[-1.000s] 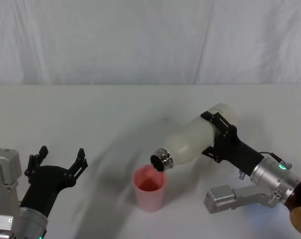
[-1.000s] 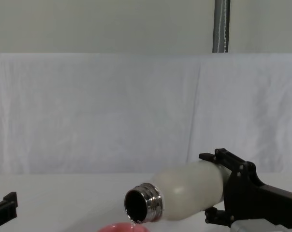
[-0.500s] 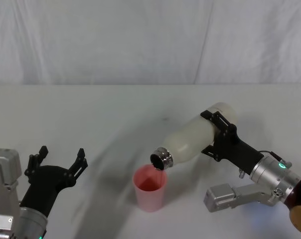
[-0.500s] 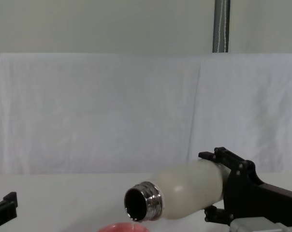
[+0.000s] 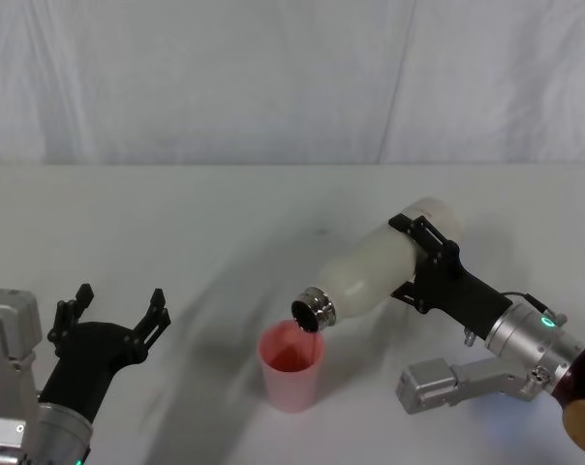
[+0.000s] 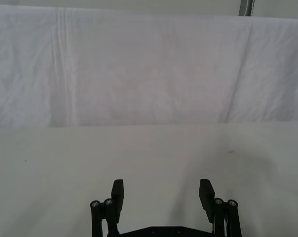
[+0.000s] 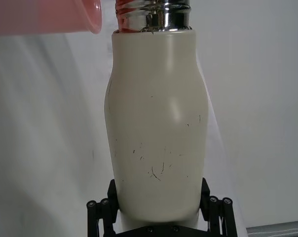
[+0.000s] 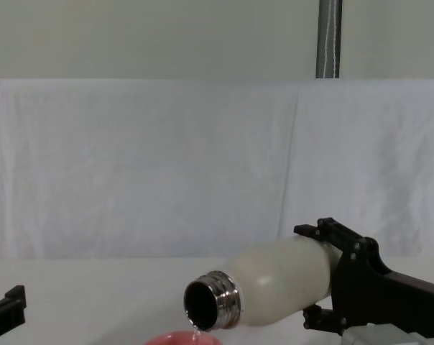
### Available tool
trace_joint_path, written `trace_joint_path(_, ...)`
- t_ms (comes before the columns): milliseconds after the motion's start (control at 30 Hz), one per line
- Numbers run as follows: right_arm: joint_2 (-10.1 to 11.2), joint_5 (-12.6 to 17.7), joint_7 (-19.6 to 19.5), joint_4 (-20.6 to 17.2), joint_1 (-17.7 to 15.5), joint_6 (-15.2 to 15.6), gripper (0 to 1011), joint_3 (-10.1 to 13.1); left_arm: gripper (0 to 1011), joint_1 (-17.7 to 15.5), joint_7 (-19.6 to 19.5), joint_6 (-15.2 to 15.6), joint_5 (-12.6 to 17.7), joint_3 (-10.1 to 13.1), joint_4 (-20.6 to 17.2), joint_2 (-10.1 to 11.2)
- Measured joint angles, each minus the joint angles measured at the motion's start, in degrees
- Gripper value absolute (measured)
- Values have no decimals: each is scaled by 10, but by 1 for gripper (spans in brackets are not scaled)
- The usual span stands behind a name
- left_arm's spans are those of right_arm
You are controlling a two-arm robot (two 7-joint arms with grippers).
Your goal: Grasp the thermos with one hand and pour water into the cup lid.
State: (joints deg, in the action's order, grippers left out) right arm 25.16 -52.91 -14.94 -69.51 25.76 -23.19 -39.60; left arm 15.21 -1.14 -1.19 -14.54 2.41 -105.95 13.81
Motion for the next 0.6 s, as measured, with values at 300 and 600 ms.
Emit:
trace_joint_path(300,3,-2,-1,-2,1,0,955,-1,1001,0,0,0,0,0,0,0)
trace_joint_path(600,3,-2,-1,-3,1,0,955,-2,1001,0,0,0,0,0,0,0)
